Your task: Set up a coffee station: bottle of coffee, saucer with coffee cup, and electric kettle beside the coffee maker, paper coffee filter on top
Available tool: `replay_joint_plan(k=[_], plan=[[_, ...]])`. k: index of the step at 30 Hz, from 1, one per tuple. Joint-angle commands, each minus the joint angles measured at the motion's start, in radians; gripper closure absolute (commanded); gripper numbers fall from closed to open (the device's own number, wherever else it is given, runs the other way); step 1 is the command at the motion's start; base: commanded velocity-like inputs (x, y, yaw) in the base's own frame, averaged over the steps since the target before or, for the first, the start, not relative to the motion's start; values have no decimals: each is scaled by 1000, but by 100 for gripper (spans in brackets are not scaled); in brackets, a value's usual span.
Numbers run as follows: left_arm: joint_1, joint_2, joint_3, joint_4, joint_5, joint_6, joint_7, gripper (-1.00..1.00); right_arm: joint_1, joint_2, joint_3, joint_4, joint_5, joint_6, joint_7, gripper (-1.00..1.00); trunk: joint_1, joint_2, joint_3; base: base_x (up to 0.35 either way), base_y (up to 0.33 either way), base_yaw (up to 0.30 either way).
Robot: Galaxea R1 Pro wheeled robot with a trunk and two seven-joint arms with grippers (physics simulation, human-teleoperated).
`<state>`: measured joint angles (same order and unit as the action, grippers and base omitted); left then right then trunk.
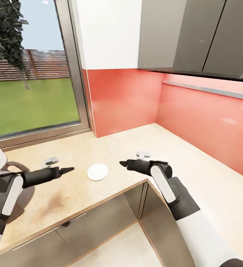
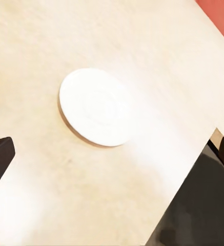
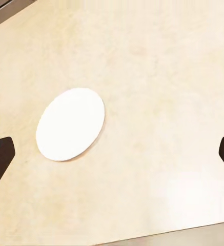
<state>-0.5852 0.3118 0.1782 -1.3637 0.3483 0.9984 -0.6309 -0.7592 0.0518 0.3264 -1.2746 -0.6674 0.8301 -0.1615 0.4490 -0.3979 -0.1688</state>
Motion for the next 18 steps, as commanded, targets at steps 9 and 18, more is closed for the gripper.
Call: replay_joint_plan(k=[9, 18], plan=[[-2, -2, 1, 1, -2, 5, -5, -100, 37, 4, 171, -2, -96, 2, -11, -100, 1, -2, 7, 23, 15, 0], [-1, -29, 2, 4, 6, 6, -6, -100, 92, -37, 200, -3, -306, 1, -10, -100, 1, -2, 7, 129, 0, 0]])
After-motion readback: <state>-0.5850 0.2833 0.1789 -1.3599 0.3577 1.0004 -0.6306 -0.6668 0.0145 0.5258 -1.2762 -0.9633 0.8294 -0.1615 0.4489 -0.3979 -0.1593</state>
